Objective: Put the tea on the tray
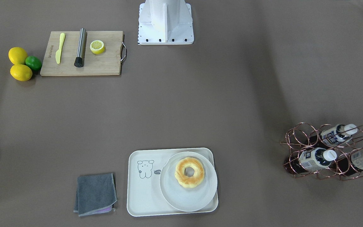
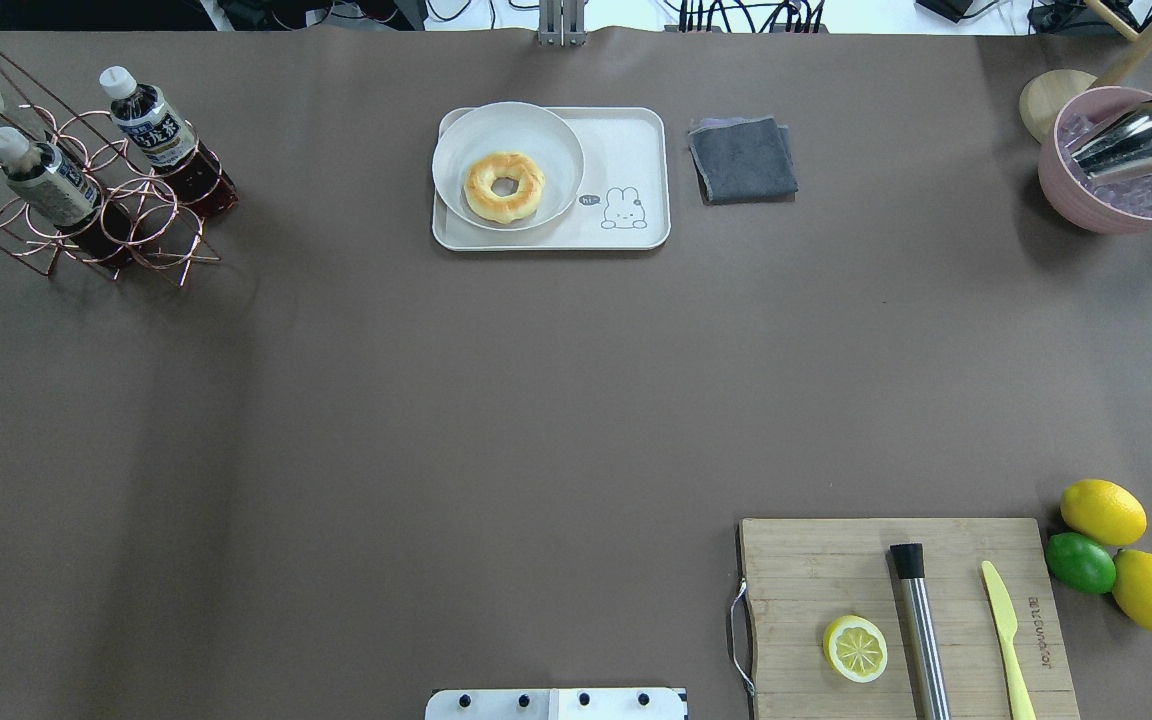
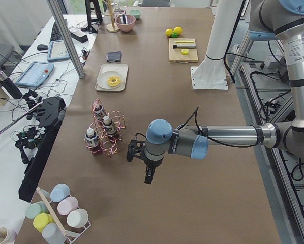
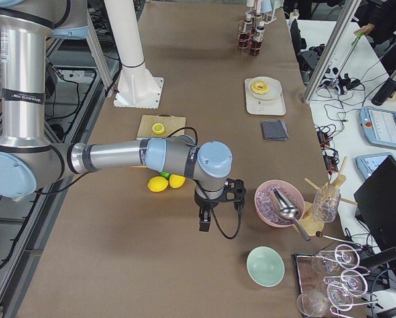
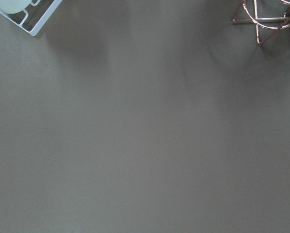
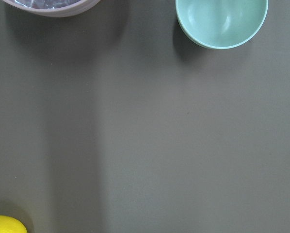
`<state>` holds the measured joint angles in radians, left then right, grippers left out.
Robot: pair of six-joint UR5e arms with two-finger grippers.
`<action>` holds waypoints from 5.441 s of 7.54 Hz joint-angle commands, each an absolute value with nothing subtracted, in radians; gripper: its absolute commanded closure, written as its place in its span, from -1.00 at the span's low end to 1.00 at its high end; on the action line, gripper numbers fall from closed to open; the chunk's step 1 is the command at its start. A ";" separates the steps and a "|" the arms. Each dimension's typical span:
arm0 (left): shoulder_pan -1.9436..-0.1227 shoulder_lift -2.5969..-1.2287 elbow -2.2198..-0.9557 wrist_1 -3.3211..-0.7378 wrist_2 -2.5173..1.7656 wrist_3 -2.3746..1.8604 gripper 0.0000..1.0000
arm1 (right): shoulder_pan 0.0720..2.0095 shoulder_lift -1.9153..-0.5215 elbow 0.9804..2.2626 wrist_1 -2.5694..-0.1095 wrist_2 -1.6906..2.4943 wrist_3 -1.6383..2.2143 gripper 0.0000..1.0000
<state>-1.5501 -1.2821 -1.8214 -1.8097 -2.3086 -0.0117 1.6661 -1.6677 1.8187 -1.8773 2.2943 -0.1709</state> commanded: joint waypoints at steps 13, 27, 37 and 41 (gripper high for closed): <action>-1.644 -1.279 -1.841 -1.779 -2.304 -0.012 -0.95 | 1.677 -1.663 1.805 -1.824 2.304 -0.095 -1.00; -1.644 -1.322 -1.806 -1.801 -2.338 -0.029 -0.95 | 1.677 -1.684 1.807 -1.766 2.301 -0.110 -1.00; -1.254 -1.356 -1.983 -2.011 -2.271 -0.519 -0.95 | 1.674 -1.677 1.795 -1.759 2.316 -0.097 -1.00; -1.135 -1.609 -1.855 -1.985 -2.174 -0.752 -0.95 | 1.675 -1.671 1.795 -1.761 2.321 -0.097 -1.00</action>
<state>-1.1532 -1.5084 -1.9278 -2.0034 -2.1895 -0.7148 1.6746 -1.6720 1.7949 -1.7595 2.3180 -0.0967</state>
